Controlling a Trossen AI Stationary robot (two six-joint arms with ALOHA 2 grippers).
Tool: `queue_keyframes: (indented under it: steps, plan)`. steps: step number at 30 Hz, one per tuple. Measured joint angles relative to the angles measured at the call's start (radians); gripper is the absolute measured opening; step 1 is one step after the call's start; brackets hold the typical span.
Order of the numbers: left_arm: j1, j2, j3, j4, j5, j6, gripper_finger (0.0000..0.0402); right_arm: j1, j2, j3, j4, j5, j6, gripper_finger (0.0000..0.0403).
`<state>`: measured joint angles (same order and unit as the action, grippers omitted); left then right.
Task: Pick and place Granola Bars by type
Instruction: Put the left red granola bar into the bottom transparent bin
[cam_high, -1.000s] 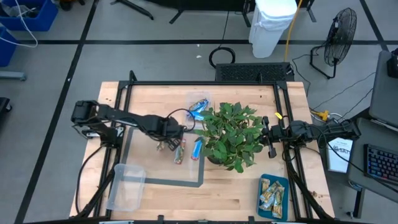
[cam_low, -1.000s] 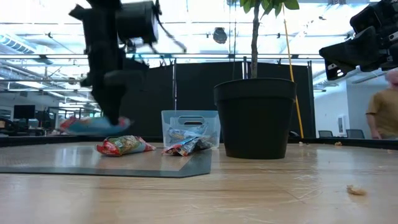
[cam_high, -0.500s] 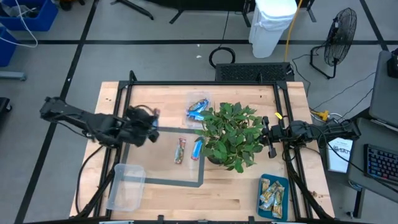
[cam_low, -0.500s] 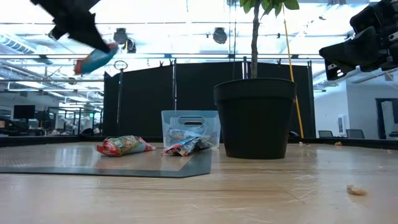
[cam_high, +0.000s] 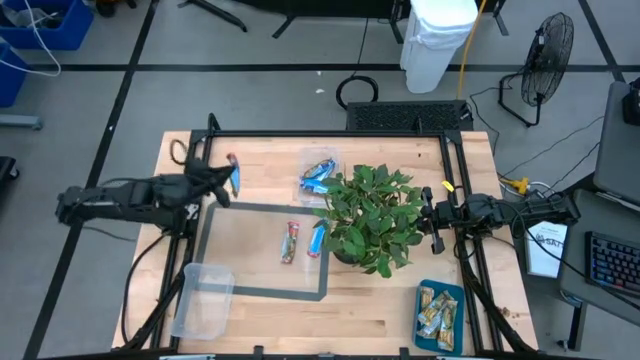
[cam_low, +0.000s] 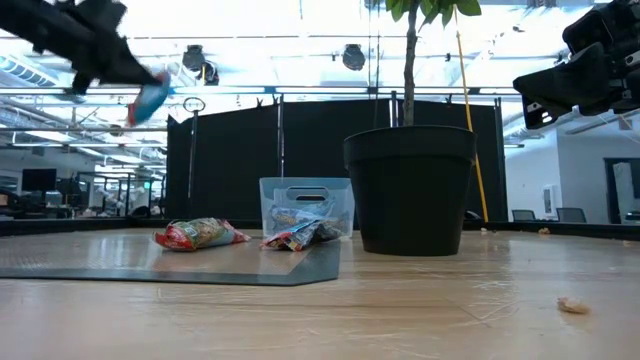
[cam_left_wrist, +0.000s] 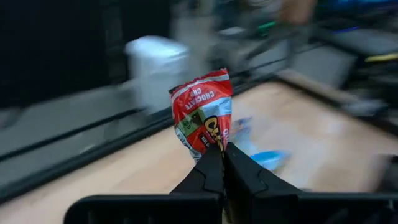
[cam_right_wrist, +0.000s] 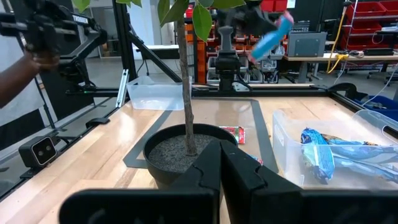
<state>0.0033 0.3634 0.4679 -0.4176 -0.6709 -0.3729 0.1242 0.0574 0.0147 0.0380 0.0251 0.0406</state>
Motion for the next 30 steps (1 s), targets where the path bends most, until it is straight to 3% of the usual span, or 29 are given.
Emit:
queue_keyframes:
  steps: [2, 5, 7, 9, 11, 15, 21, 30]
  plan:
    - [0.027, -0.040, 0.000, 0.075, 0.188, 0.098, 0.0004, 0.000, 0.000, 0.000, 0.000, 0.000, 0.000, 0.0000]
    - [0.035, -0.068, 0.000, 0.174, 0.565, 0.135, 0.0004, 0.000, 0.000, 0.000, 0.000, 0.000, 0.000, 0.0000]
    - [0.026, -0.068, 0.000, 0.198, 0.788, 0.030, 0.0005, 0.000, 0.000, 0.000, 0.000, 0.000, 0.000, 0.0000]
    - [0.007, -0.057, 0.000, 0.178, 0.909, -0.122, 0.0011, 0.000, 0.000, 0.000, 0.000, 0.000, 0.000, 0.0000]
    - [-0.025, -0.040, 0.000, 0.107, 0.923, -0.244, 0.0014, 0.000, 0.000, 0.000, 0.000, 0.000, 0.000, 0.0000]
    - [-0.120, 0.041, 0.000, -0.019, 0.846, -0.481, 0.0004, 0.000, 0.000, 0.000, 0.000, 0.000, 0.000, 0.0000]
    - [-0.362, 0.242, 0.028, -0.030, 0.789, -0.746, 0.0004, 0.000, 0.000, 0.000, 0.000, 0.000, 0.000, 0.0000]
    - [-0.719, 0.562, 0.262, -0.243, 0.534, -1.142, 0.0003, 0.000, 0.000, 0.000, 0.000, 0.000, 0.000, 0.0000]
